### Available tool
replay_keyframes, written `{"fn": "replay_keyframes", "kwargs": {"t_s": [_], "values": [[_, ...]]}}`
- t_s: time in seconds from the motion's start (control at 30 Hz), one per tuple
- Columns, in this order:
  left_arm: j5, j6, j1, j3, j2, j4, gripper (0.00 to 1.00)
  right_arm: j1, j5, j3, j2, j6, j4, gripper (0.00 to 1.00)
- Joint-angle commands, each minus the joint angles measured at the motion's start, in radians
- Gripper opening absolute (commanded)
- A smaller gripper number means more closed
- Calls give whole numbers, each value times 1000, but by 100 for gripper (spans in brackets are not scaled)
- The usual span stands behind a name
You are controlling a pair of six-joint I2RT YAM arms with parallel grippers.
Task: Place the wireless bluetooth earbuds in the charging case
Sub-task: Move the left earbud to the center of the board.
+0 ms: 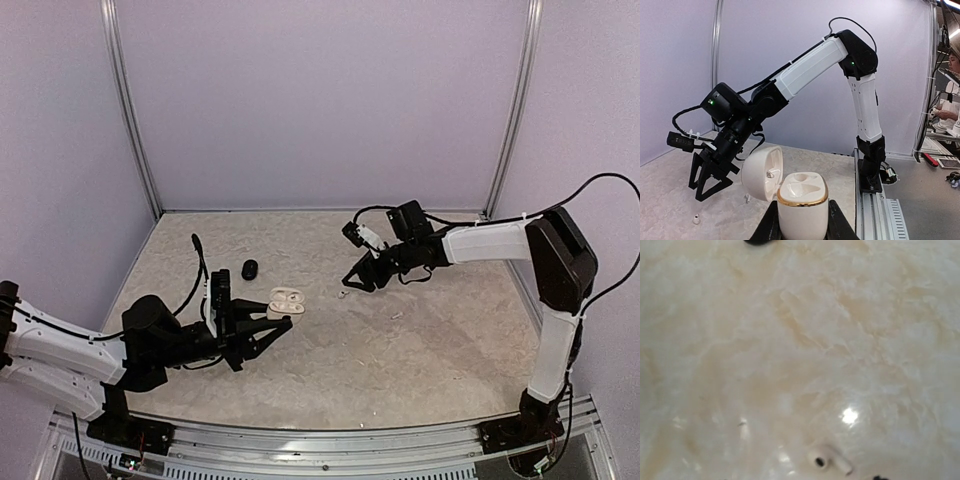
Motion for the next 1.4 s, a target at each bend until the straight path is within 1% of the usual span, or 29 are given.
{"fn": "replay_keyframes", "kwargs": {"t_s": [0.0,0.13,0.4,0.6,0.73,0.87,0.93,1.0,1.03,1.07,1.2,1.37], "values": [[-4,11,9,1,-15,12,4,14,9,110,103,-107,-130,61],[6,14,13,9,-1,15,4,37,49,165,174,-133,-169,57],[12,25,15,19,6,9,4,74,123,236,270,-170,-218,55],[4,30,15,17,2,7,4,95,180,268,311,-178,-260,46],[3,32,17,19,3,6,3,95,203,261,304,-151,-270,40],[3,33,20,19,3,7,4,96,192,247,288,-127,-272,35],[5,33,20,19,6,9,3,99,174,245,280,-126,-267,36],[8,33,20,19,7,9,4,103,156,247,276,-148,-262,45],[10,32,20,19,8,9,3,106,148,257,279,-158,-266,48],[11,32,20,20,9,9,3,108,143,271,287,-166,-274,49],[11,32,20,20,7,8,3,120,136,358,338,-179,-310,48],[5,33,20,16,-4,-1,3,125,141,422,387,-179,-340,41]]}}
